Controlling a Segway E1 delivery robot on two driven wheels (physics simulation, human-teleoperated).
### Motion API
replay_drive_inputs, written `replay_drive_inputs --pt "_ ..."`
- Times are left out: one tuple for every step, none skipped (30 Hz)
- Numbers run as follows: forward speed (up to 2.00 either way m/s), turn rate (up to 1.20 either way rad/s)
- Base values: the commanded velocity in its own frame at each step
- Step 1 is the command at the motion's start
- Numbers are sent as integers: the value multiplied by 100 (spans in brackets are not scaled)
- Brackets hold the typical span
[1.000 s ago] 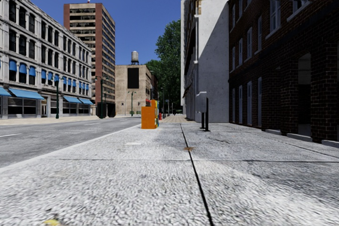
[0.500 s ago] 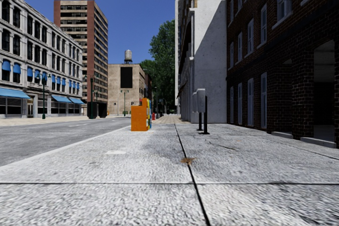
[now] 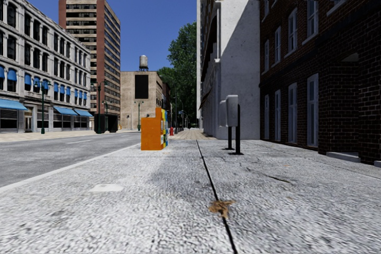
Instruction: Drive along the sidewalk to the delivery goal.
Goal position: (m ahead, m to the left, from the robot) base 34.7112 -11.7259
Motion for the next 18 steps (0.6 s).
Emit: replay_drive_inputs --pt "200 0" --pt "200 0" --pt "200 0" --pt "200 0" --pt "200 -7" --pt "200 -7" --pt "200 -11" --pt "200 -12" --pt "200 -13" --pt "200 -13" --pt "200 -10" --pt "200 -3" --pt "200 -3" --pt "200 0" --pt "200 0" --pt "200 0" --pt "200 0" --pt "200 0"
